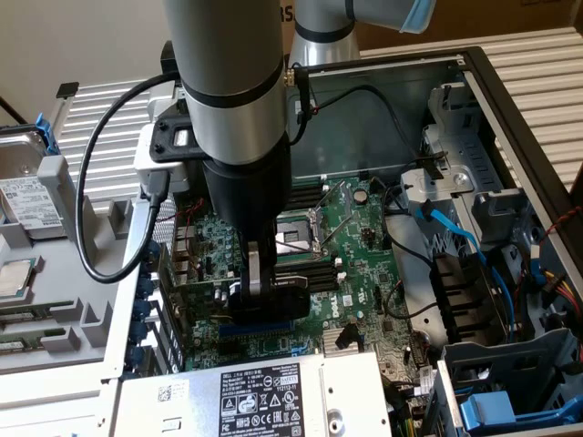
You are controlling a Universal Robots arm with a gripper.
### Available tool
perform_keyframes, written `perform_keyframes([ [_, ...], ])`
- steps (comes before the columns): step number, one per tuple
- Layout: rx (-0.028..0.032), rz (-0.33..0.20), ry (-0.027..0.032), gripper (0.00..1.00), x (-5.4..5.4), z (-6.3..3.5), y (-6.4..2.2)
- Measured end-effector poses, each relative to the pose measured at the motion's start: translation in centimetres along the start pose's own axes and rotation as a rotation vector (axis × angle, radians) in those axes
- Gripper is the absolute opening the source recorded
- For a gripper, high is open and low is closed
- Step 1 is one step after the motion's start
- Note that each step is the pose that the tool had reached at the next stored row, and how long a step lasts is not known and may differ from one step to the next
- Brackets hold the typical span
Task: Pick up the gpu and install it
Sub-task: 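Insert the gpu into the slot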
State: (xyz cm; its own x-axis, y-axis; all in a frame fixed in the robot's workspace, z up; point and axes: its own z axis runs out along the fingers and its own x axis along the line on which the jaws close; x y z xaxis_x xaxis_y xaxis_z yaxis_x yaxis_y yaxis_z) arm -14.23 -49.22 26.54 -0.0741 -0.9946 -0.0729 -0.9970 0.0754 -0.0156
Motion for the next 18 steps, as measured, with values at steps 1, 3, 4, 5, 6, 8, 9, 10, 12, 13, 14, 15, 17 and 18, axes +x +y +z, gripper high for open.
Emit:
perform_keyframes([
  [1, 0.0000, 0.000, 0.0000, 0.26, 0.00, 0.00, 0.00],
  [3, -0.0001, 0.000, 0.0000, 0.26, 0.01, 0.00, -0.01],
  [4, -0.0001, 0.000, 0.0000, 0.26, 0.01, 0.00, -0.01],
  [5, -0.0001, 0.000, 0.0000, 0.26, 0.01, 0.00, -0.03],
  [6, -0.0001, 0.000, 0.0000, 0.26, 0.01, 0.00, -0.07],
  [8, -0.0001, 0.000, 0.0001, 0.26, 0.00, 0.00, -0.13],
  [9, -0.0001, 0.000, 0.0001, 0.26, 0.00, 0.00, -0.14],
  [10, 0.0000, 0.000, 0.0000, 0.26, -0.01, 0.00, -0.14],
  [12, 0.0000, -0.001, 0.0000, 0.26, 0.00, 0.00, -0.15],
  [13, 0.0000, -0.001, 0.0000, 0.26, 0.00, 0.00, -0.15],
  [14, -0.0001, -0.001, 0.0000, 0.26, 0.00, 0.00, -0.15],
  [15, -0.0001, -0.002, 0.0000, 0.26, 0.00, 0.00, -0.14],
  [17, -0.0003, -0.004, 0.0000, 0.26, -0.01, 0.00, -0.13],
  [18, -0.0005, -0.006, -0.0001, 0.26, -0.01, 0.00, -0.13],
])
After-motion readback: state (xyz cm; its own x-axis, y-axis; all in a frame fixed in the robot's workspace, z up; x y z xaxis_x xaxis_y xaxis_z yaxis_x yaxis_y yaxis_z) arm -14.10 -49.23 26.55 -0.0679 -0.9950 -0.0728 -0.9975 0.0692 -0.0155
